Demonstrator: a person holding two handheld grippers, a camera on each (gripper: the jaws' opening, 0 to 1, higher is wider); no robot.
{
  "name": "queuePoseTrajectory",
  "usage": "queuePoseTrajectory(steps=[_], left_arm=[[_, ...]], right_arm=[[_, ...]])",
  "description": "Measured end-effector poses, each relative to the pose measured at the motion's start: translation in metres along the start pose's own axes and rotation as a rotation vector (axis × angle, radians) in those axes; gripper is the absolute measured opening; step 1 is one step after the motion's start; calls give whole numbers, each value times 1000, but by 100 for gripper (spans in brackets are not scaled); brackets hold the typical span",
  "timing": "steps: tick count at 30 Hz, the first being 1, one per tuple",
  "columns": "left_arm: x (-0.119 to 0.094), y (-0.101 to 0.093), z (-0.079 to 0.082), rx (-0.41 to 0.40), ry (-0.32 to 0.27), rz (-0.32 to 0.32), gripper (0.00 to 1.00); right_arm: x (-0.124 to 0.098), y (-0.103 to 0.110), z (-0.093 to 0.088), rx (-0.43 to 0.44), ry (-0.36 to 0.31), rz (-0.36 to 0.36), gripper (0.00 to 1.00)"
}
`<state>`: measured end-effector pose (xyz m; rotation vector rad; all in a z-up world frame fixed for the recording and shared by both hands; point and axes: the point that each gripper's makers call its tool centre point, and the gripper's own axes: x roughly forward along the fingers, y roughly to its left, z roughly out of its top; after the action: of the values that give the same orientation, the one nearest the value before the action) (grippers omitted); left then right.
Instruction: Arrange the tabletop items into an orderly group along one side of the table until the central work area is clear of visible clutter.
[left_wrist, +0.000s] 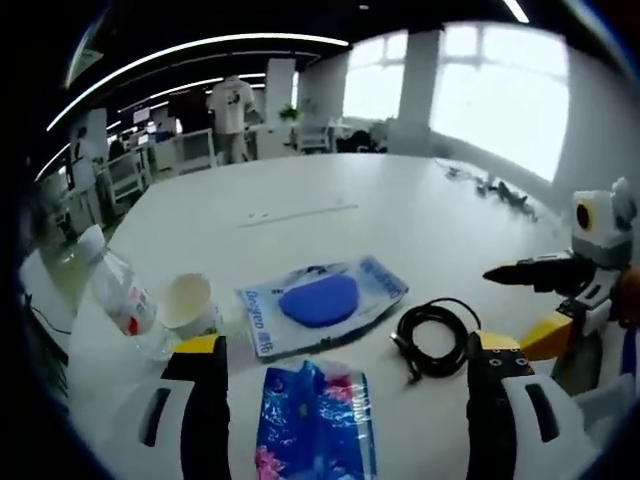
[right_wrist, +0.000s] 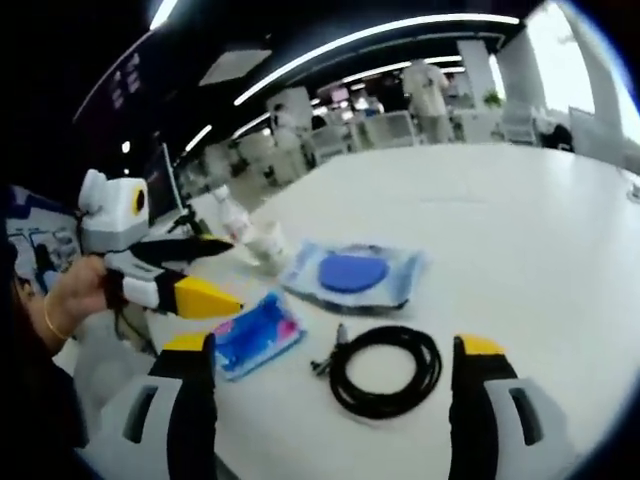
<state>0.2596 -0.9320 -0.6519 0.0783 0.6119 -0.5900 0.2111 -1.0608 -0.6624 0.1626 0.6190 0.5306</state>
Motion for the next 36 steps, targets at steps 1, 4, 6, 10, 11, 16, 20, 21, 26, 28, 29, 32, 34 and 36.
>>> queuePoseTrajectory(steps=[1, 4, 6, 10, 11, 16, 20, 21, 26, 28, 29, 32, 34, 36], left_arm=[[-2, 2, -1, -1, 2, 6, 99], [-7, 12, -5, 5, 8, 34, 99], [-11, 17, -8, -2, 13, 45, 99], [-18, 24, -17, -24, 21, 67, 99], [-19, 25, -19, -27, 20, 68, 99], [-24, 30, -25, -38, 24, 83, 99], [-30, 34, -34, -48, 35, 100, 99], [-32, 35, -37, -54, 36, 104, 99], [-38, 35, -52, -48, 49, 117, 97], [-40, 33, -61, -63, 66, 113, 96], [-40, 33, -64, -66, 69, 114, 96], [-44, 34, -72, -74, 78, 127, 93], [-47, 35, -77, -85, 76, 128, 90], [-48, 34, -82, -103, 80, 127, 89]], right_arm=[[0, 1, 0, -4, 1, 1, 97], [2, 3, 0, -38, 16, 12, 98], [2, 5, 0, -74, 16, 18, 98], [5, 13, 4, -126, 4, 39, 97], [5, 14, 5, -130, 0, 43, 97], [11, 21, 9, -130, -7, 70, 94], [17, 26, 9, -161, -2, 82, 93], [19, 28, 8, -173, 1, 83, 93], [28, 34, 6, -177, 14, 105, 86], [32, 32, 2, -272, 48, 81, 84], [34, 33, 0, -297, 58, 76, 84], [40, 39, -3, -324, 73, 89, 83], [44, 42, -3, -322, 72, 103, 82], [47, 44, -3, -328, 73, 118, 80]])
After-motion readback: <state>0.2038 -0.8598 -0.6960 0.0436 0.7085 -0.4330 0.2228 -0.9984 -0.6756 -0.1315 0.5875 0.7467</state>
